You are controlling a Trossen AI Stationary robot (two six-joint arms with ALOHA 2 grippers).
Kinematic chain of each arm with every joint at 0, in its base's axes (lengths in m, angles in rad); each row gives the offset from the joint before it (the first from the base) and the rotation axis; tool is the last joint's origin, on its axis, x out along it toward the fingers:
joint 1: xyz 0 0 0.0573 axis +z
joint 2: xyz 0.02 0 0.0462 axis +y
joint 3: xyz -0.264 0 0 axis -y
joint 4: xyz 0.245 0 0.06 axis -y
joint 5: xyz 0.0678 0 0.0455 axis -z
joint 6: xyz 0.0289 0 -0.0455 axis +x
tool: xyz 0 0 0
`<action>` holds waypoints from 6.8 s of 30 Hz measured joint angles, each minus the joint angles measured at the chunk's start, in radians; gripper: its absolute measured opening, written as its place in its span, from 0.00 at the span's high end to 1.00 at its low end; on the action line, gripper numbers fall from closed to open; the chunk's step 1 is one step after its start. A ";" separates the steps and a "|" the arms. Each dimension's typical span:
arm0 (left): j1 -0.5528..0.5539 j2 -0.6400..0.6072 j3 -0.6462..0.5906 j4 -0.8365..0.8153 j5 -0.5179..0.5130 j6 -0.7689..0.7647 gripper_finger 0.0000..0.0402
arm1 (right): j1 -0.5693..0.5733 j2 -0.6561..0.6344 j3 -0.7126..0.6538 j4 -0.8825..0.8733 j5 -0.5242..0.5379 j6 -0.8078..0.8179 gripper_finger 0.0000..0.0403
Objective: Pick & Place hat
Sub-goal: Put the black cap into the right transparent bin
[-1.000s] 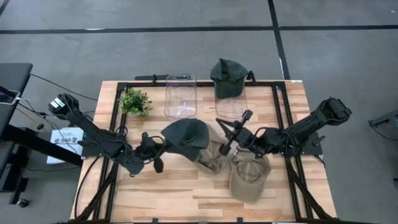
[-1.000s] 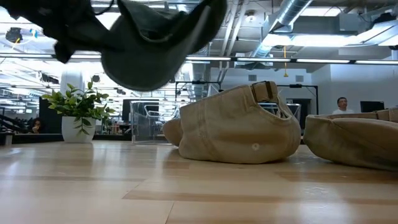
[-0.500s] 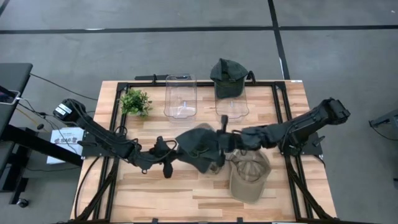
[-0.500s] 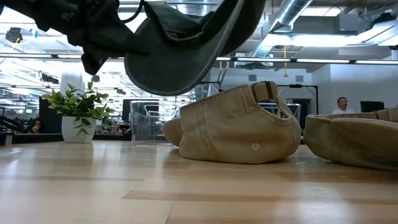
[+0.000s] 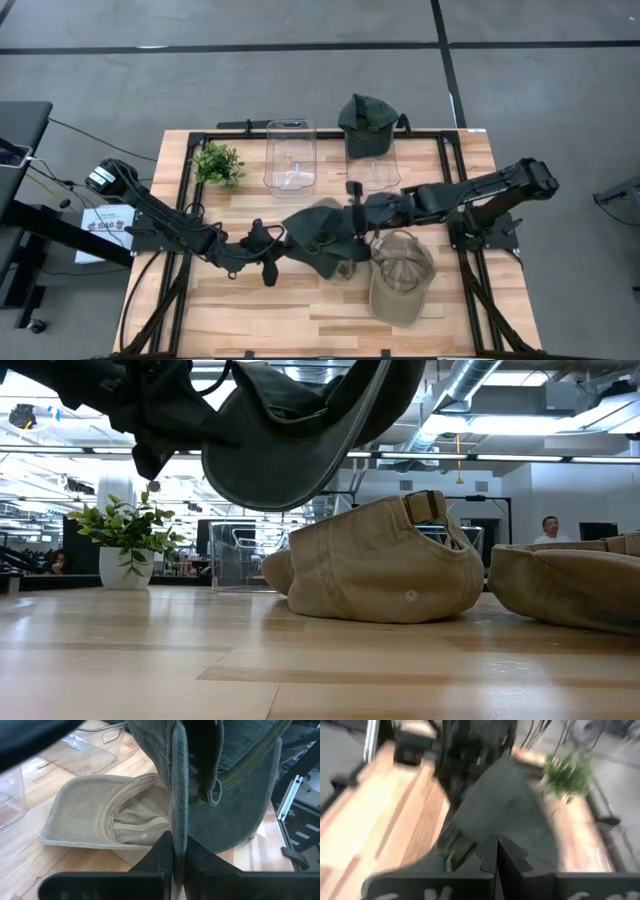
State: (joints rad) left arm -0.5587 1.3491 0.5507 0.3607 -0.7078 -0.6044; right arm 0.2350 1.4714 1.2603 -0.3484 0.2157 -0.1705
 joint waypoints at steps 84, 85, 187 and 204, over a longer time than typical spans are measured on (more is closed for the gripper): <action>-0.026 -0.001 -0.007 0.008 0.036 -0.001 0.96 | 0.124 0.241 0.102 0.620 1.000 -0.590 1.00; -0.026 -0.001 -0.007 0.009 0.035 -0.002 0.96 | 0.124 0.241 0.102 0.619 0.985 -0.574 1.00; -0.023 0.002 -0.008 -0.007 0.140 0.047 0.96 | -0.046 0.024 0.093 -0.272 0.048 0.530 0.40; -0.024 0.002 -0.008 0.025 0.138 0.047 0.96 | -0.054 0.095 0.093 -0.198 0.046 0.530 0.60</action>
State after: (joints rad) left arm -0.5827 1.3514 0.5426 0.3862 -0.5694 -0.5575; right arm 0.1812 1.5669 1.3529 -0.5467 0.2613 0.3592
